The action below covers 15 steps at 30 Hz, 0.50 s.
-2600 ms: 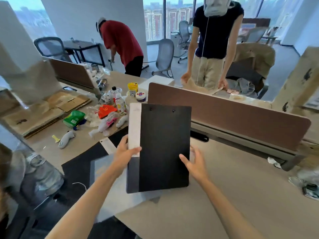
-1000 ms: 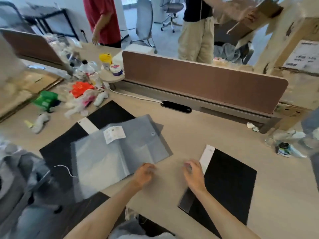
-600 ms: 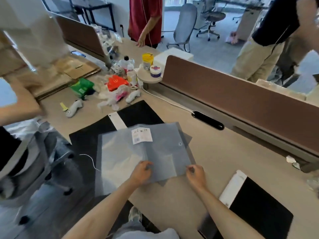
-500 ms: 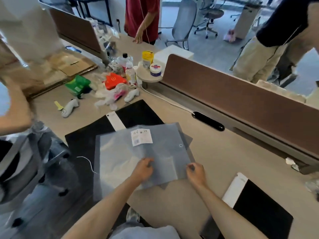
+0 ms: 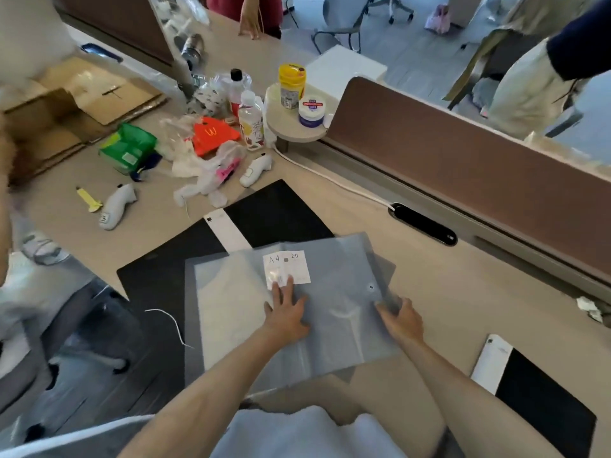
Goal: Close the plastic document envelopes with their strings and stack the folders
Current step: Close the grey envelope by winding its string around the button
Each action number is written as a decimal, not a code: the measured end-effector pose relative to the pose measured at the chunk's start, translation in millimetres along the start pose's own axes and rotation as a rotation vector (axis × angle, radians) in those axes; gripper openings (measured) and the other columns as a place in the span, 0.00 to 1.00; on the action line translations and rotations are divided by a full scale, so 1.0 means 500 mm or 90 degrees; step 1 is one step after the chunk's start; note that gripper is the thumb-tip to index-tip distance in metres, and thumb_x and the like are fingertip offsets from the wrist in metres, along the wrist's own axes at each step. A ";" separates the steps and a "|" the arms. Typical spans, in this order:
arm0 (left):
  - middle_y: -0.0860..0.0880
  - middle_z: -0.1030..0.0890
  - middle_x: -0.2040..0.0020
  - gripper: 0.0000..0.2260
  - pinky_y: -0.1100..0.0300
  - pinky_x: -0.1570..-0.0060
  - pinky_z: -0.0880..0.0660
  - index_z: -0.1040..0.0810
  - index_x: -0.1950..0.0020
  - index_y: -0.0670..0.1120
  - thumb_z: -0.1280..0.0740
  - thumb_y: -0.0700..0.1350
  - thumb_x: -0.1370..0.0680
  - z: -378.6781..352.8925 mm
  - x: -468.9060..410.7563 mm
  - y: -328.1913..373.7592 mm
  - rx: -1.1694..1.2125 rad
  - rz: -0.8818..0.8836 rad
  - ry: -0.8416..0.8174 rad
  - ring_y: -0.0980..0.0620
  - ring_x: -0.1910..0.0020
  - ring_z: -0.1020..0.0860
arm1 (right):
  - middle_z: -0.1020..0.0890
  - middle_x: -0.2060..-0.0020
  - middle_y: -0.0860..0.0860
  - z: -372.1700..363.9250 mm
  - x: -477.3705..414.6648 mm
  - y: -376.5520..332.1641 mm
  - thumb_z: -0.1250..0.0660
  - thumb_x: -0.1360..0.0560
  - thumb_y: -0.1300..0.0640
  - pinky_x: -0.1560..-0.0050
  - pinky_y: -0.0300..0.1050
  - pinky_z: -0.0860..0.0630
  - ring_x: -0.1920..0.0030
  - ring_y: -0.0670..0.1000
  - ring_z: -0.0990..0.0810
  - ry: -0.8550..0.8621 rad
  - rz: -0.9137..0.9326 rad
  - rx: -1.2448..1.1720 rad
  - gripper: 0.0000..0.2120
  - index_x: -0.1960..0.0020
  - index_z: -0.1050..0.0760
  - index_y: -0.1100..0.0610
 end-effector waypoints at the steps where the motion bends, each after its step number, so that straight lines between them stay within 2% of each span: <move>1: 0.45 0.69 0.23 0.31 0.33 0.29 0.55 0.47 0.24 0.51 0.37 0.48 0.24 -0.001 0.001 -0.006 -0.004 -0.006 0.003 0.38 0.26 0.69 | 0.21 0.43 0.57 -0.007 0.005 0.005 0.30 0.31 0.42 0.44 0.49 0.27 0.41 0.59 0.22 -0.022 -0.022 -0.023 0.26 0.41 0.28 0.57; 3: 0.46 0.68 0.23 0.30 0.33 0.28 0.55 0.47 0.24 0.51 0.38 0.48 0.23 0.002 0.004 -0.012 -0.004 -0.015 0.011 0.38 0.25 0.69 | 0.19 0.51 0.57 -0.003 0.014 0.001 0.29 0.29 0.47 0.51 0.49 0.26 0.48 0.58 0.20 -0.043 -0.020 -0.040 0.14 0.53 0.27 0.56; 5: 0.47 0.67 0.22 0.27 0.34 0.27 0.54 0.44 0.25 0.51 0.39 0.49 0.23 0.006 0.008 -0.016 0.001 -0.020 0.017 0.40 0.25 0.68 | 0.19 0.58 0.56 0.007 0.019 -0.008 0.30 0.28 0.50 0.55 0.51 0.24 0.54 0.57 0.19 -0.057 0.009 -0.036 0.11 0.62 0.28 0.55; 6: 0.47 0.66 0.22 0.27 0.35 0.27 0.53 0.43 0.26 0.50 0.39 0.49 0.23 0.006 0.009 -0.018 0.004 -0.019 0.019 0.40 0.24 0.67 | 0.18 0.58 0.56 0.011 0.022 -0.013 0.30 0.28 0.53 0.57 0.51 0.23 0.57 0.56 0.18 -0.067 0.017 -0.061 0.09 0.61 0.27 0.56; 8: 0.47 0.65 0.22 0.27 0.39 0.26 0.52 0.43 0.26 0.50 0.40 0.49 0.23 0.011 0.014 -0.018 0.010 -0.015 0.031 0.42 0.24 0.66 | 0.17 0.55 0.60 0.014 0.040 -0.031 0.33 0.26 0.62 0.67 0.48 0.20 0.66 0.53 0.17 -0.120 0.036 -0.181 0.03 0.53 0.24 0.61; 10: 0.46 0.63 0.21 0.27 0.45 0.25 0.50 0.44 0.25 0.49 0.39 0.50 0.23 0.022 0.023 -0.014 0.020 -0.012 0.046 0.43 0.23 0.64 | 0.18 0.55 0.60 0.018 0.066 -0.056 0.39 0.24 0.69 0.76 0.44 0.21 0.73 0.51 0.18 -0.185 0.052 -0.289 0.10 0.44 0.28 0.62; 13: 0.44 0.58 0.21 0.27 0.49 0.26 0.47 0.44 0.24 0.49 0.39 0.48 0.21 0.038 0.047 -0.002 0.062 0.005 0.092 0.44 0.22 0.58 | 0.17 0.51 0.62 0.051 0.111 -0.091 0.43 0.22 0.71 0.74 0.44 0.22 0.73 0.53 0.17 -0.244 0.091 -0.369 0.17 0.36 0.32 0.59; 15: 0.42 0.53 0.21 0.27 0.49 0.26 0.45 0.43 0.24 0.48 0.38 0.48 0.21 0.056 0.071 0.014 0.107 0.007 0.176 0.41 0.23 0.52 | 0.16 0.53 0.59 0.090 0.141 -0.106 0.43 0.22 0.72 0.73 0.43 0.21 0.72 0.52 0.16 -0.253 0.130 -0.402 0.16 0.38 0.29 0.59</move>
Point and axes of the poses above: each hand's wrist, its own x-axis away from the middle knuckle, its own z-axis out of the back of the hand, y = z × x, the point moved 8 cm from there along -x, towards the middle knuckle
